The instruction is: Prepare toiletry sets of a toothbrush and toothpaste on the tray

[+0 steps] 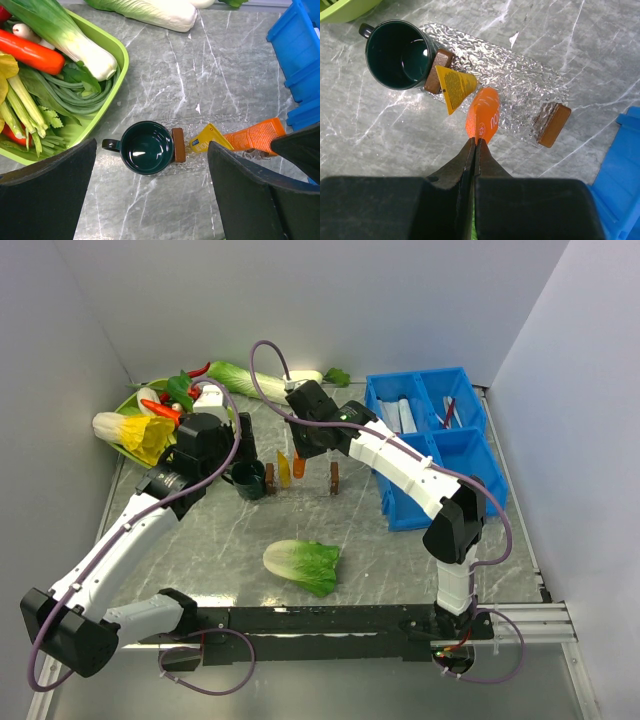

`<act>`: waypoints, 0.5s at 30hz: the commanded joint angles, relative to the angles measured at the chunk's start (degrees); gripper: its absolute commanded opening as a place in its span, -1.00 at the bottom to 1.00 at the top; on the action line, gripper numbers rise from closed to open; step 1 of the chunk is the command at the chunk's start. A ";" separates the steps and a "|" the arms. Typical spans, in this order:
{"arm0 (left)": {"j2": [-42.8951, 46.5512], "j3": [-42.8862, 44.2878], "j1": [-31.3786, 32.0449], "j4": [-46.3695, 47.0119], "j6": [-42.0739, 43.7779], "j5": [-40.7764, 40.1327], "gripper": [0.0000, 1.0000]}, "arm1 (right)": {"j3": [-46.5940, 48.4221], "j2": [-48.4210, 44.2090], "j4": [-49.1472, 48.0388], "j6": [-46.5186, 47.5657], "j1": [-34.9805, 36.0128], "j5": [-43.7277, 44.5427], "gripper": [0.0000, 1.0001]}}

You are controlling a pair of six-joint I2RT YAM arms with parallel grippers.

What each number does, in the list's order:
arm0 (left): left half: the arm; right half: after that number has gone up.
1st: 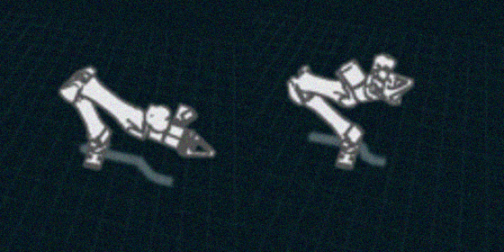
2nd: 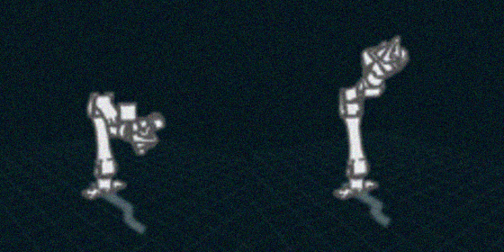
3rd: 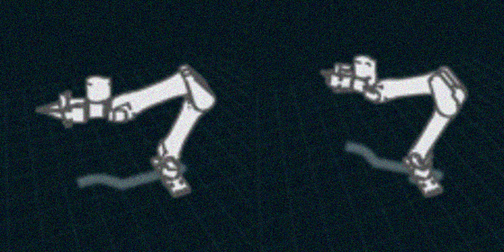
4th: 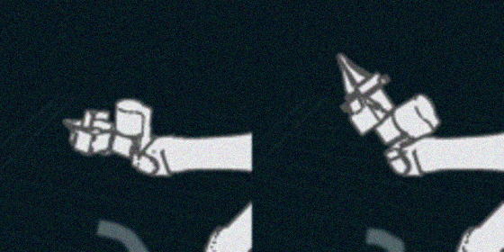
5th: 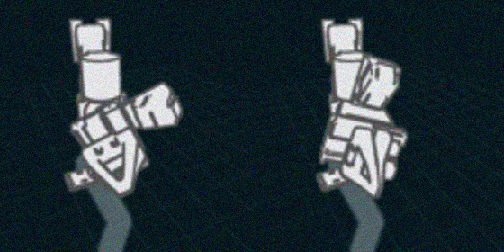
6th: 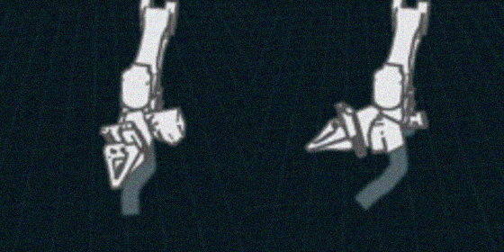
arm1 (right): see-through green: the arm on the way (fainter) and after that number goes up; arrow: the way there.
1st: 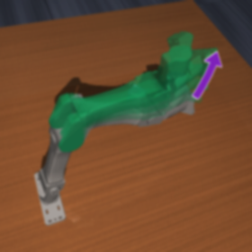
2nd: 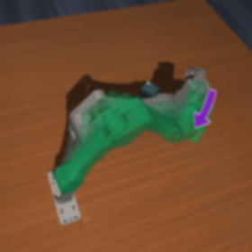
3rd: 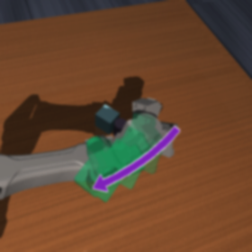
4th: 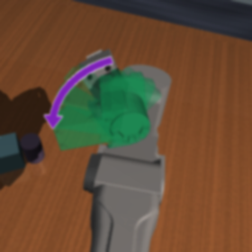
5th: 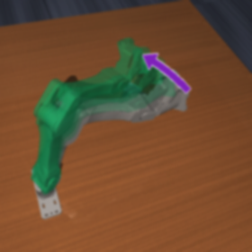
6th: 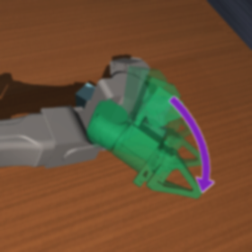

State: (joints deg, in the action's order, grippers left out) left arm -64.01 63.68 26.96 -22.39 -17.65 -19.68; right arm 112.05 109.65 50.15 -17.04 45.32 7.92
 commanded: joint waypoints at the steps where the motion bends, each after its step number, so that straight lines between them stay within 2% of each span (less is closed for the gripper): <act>1: 0.02 2.68 -0.15 -0.19 0.86 -1.06 0.93 | 0.01 0.04 -1.02 0.69 -0.32 1.31 -1.00; 15: 0.11 2.59 -0.24 -0.20 0.77 -1.06 0.93 | -0.16 -1.36 -0.23 0.16 -0.41 2.80 -1.00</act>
State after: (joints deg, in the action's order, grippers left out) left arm -64.05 63.79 26.96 -22.61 -17.65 -19.86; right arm 112.05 109.65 50.30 -17.06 45.32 8.60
